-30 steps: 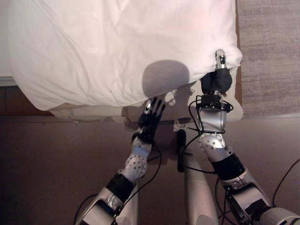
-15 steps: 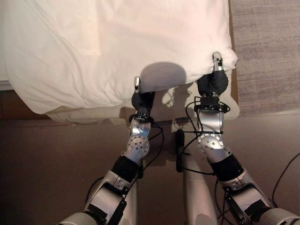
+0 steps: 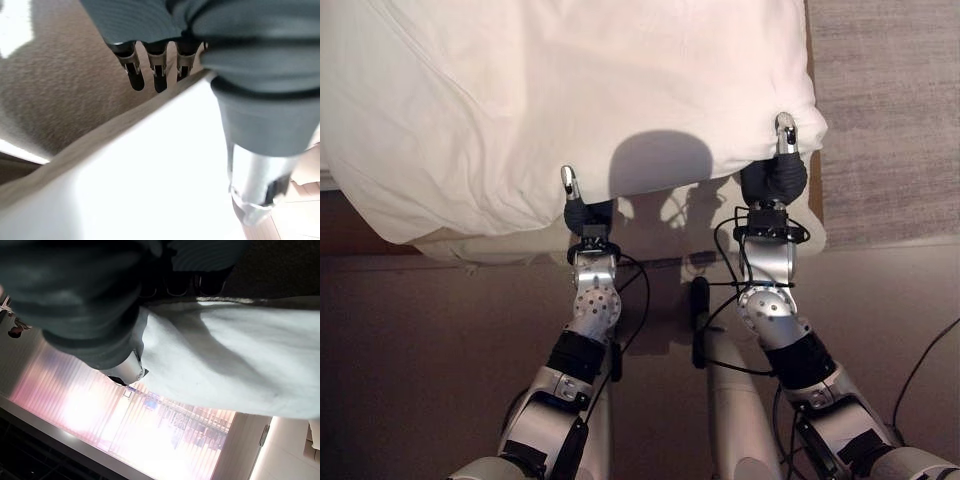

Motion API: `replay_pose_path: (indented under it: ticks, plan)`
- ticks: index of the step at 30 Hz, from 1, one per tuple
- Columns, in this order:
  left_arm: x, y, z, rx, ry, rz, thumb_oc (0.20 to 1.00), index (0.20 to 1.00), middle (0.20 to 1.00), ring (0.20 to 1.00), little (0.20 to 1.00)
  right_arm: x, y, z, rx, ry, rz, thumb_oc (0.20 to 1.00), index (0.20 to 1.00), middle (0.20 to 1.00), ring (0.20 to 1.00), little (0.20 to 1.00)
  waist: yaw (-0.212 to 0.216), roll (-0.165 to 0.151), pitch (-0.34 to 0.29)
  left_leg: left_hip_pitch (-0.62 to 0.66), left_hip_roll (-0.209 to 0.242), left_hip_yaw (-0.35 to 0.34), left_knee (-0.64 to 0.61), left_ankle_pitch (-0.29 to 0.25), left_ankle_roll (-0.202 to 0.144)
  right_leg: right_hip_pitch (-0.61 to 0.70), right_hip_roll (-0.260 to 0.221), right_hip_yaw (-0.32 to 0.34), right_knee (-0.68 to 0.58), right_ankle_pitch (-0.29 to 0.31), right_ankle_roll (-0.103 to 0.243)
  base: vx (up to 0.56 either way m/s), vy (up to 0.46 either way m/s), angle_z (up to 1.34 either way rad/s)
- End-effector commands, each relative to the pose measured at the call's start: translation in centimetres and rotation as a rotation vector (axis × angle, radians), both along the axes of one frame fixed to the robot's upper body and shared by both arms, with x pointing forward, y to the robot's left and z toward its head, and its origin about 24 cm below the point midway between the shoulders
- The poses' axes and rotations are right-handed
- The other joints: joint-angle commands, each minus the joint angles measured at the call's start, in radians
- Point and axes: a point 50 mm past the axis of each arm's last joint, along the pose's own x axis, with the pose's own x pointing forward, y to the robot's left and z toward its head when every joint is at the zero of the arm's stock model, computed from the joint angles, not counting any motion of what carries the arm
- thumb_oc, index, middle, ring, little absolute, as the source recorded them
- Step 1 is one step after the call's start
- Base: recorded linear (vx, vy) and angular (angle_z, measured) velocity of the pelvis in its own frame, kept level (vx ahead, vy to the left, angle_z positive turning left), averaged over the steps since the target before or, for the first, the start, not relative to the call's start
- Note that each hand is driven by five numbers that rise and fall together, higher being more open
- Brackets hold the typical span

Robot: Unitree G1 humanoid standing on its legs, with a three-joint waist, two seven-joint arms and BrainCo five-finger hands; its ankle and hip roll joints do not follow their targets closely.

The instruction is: Make the bed

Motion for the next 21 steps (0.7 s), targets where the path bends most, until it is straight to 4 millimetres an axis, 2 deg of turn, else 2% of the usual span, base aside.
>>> replay_pose_path:
  ticks: [1, 2, 5, 7, 8, 9, 13, 15, 17, 20, 21]
  plan:
    - [-0.2, 5.2, 0.2, 0.022, 0.000, 0.256, 1.000, 1.000, 1.000, 1.000, 1.000, -2.6, -2.8, 2.1, 0.056, -0.216, -0.126, 0.200, 0.200, 0.200, 0.200, 0.200, 0.007, -0.018, -0.104, -0.014, -0.072, 0.064, -0.013, -0.013, 0.066, 0.013, 0.060, -0.018, -0.063, 0.065, 0.019, 0.05, 0.013, -0.01]
    - [-0.3, 6.7, 0.3, 0.021, 0.030, 0.330, 1.000, 1.000, 1.000, 1.000, 1.000, -2.6, -2.9, 2.2, 0.054, -0.208, -0.138, 0.200, 0.200, 0.200, 0.200, 0.200, 0.010, -0.016, -0.104, -0.007, -0.071, 0.063, -0.014, -0.019, 0.066, 0.018, 0.061, -0.022, -0.061, 0.059, 0.019, 0.00, 0.000, 0.00]
    - [-0.3, 7.3, 0.1, 0.018, 0.052, 0.358, 1.000, 1.000, 1.000, 1.000, 1.000, -2.6, -2.9, 2.2, 0.058, -0.202, -0.140, 0.200, 0.200, 0.200, 0.200, 0.200, 0.009, -0.017, -0.107, -0.010, -0.073, 0.064, -0.019, -0.011, 0.067, 0.013, 0.060, -0.020, -0.064, 0.066, 0.019, 0.02, 0.003, 0.00]
    - [-0.7, 10.2, -0.3, -0.008, 0.127, 0.486, 1.000, 1.000, 1.000, 1.000, 1.000, -2.6, -3.4, 2.0, 0.067, -0.175, -0.158, 0.200, 0.200, 0.200, 0.200, 0.200, 0.014, -0.013, -0.113, -0.010, -0.071, 0.062, -0.021, -0.007, 0.059, 0.016, 0.060, -0.023, -0.064, 0.062, 0.017, 0.02, -0.003, 0.00]
    - [-0.7, 10.2, -0.3, -0.008, 0.128, 0.487, 1.000, 1.000, 1.000, 1.000, 1.000, -2.6, -3.4, 2.0, 0.067, -0.175, -0.157, 0.200, 0.200, 0.200, 0.200, 0.200, 0.014, -0.013, -0.114, -0.011, -0.071, 0.061, -0.021, -0.007, 0.058, 0.015, 0.060, -0.023, -0.063, 0.062, 0.016, 0.00, 0.000, 0.00]
    - [-1.1, 11.5, -0.7, -0.019, 0.156, 0.538, 1.000, 1.000, 1.000, 1.000, 1.000, -2.6, -3.6, 1.6, 0.066, -0.151, -0.165, 0.200, 0.200, 0.200, 0.200, 0.200, 0.018, -0.012, -0.116, -0.011, -0.071, 0.058, -0.016, -0.009, 0.059, 0.015, 0.061, -0.025, -0.056, 0.059, 0.015, 0.00, 0.000, 0.00]
    - [-1.4, 13.0, -1.0, -0.024, 0.196, 0.595, 1.000, 1.000, 1.000, 1.000, 1.000, -2.7, -3.9, 1.5, 0.055, -0.138, -0.182, 0.200, 0.200, 0.200, 0.200, 0.200, 0.017, -0.010, -0.120, -0.016, -0.073, 0.057, -0.012, -0.009, 0.058, 0.014, 0.060, -0.025, -0.055, 0.056, 0.013, 0.00, 0.000, 0.00]
    - [-2.0, 14.7, -0.4, -0.030, 0.184, 0.663, 1.000, 1.000, 1.000, 1.000, 1.000, -2.7, -4.4, 1.2, 0.045, -0.122, -0.204, 0.200, 0.200, 0.200, 0.200, 0.200, 0.021, -0.006, -0.123, -0.017, -0.073, 0.056, -0.013, -0.010, 0.057, 0.012, 0.057, -0.028, -0.053, 0.054, 0.014, 0.00, 0.000, 0.00]
    - [-2.6, 16.5, -0.9, -0.021, 0.227, 0.730, 1.000, 1.000, 1.000, 1.000, 1.000, -2.7, -5.0, 0.8, 0.031, -0.102, -0.228, 0.200, 0.200, 0.200, 0.200, 0.200, 0.024, -0.006, -0.130, -0.017, -0.073, 0.057, -0.017, -0.010, 0.058, 0.008, 0.055, -0.029, -0.048, 0.053, 0.014, 0.00, 0.000, 0.00]
    - [-2.7, 17.5, -0.8, -0.012, 0.251, 0.766, 1.000, 1.000, 1.000, 1.000, 1.000, -2.7, -5.2, 0.5, 0.028, -0.088, -0.234, 0.200, 0.200, 0.200, 0.200, 0.200, 0.024, -0.006, -0.132, -0.017, -0.073, 0.059, -0.018, -0.011, 0.058, 0.006, 0.053, -0.029, -0.045, 0.052, 0.015, 0.00, 0.000, 0.00]
    - [-2.9, 18.7, -0.8, -0.014, 0.278, 0.802, 1.000, 1.000, 1.000, 1.000, 1.000, -2.7, -5.4, 0.3, 0.027, -0.077, -0.244, 0.200, 0.200, 0.200, 0.200, 0.200, 0.024, -0.005, -0.131, -0.017, -0.074, 0.061, -0.015, -0.009, 0.055, 0.007, 0.054, -0.027, -0.043, 0.052, 0.015, 0.00, 0.000, 0.00]
